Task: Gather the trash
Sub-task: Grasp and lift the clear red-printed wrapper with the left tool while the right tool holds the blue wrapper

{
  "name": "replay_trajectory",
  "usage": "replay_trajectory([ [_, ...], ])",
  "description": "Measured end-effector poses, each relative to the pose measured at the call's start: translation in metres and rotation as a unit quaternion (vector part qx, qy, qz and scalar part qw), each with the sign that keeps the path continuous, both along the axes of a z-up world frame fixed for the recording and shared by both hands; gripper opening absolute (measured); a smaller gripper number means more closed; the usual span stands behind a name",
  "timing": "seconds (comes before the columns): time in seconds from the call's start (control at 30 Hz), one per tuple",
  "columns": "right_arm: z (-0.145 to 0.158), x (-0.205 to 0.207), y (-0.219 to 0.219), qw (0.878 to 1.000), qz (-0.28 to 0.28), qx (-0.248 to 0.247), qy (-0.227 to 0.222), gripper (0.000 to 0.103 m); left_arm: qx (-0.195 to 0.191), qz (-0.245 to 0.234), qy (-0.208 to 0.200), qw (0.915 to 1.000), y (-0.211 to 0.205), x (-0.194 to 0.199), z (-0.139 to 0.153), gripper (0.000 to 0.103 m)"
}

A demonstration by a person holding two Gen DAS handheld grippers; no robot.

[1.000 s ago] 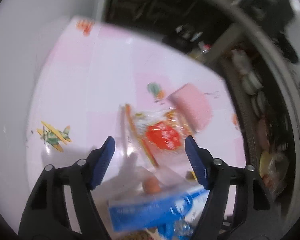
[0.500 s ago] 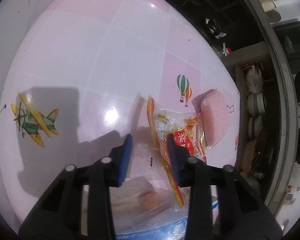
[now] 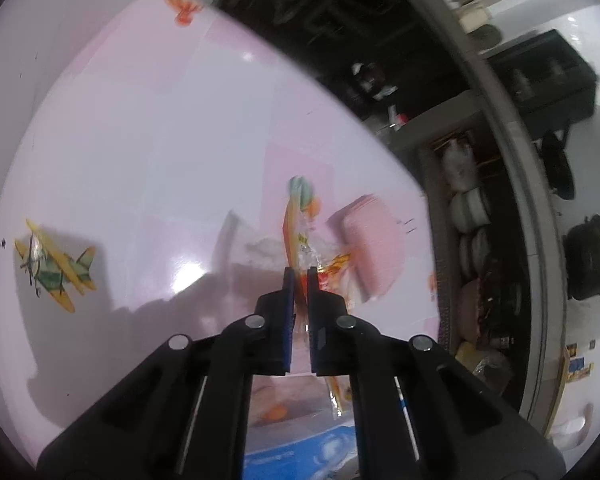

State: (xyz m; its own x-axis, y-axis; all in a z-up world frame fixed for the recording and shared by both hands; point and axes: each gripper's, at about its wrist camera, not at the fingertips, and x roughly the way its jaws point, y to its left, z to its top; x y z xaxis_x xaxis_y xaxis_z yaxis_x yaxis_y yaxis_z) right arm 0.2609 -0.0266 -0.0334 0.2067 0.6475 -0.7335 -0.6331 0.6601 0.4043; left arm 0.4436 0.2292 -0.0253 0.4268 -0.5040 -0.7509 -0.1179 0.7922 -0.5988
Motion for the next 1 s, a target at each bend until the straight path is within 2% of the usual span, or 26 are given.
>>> replay_trajectory([
  [0.3,0.009,-0.006,-0.007,1.000,-0.020,0.008,-0.002,0.010,0.024,-0.017,-0.086,0.9959,-0.020,-0.030,0.052,0.001],
  [0.63,0.024,-0.020,-0.025,0.999,-0.043,0.022,-0.010,0.010,0.081,-0.024,-0.182,0.9796,-0.040,-0.094,0.105,0.001],
  [1.0,0.043,-0.043,-0.062,0.995,-0.091,0.049,-0.016,0.010,0.098,-0.031,-0.236,0.9662,-0.060,-0.149,0.129,0.001],
])
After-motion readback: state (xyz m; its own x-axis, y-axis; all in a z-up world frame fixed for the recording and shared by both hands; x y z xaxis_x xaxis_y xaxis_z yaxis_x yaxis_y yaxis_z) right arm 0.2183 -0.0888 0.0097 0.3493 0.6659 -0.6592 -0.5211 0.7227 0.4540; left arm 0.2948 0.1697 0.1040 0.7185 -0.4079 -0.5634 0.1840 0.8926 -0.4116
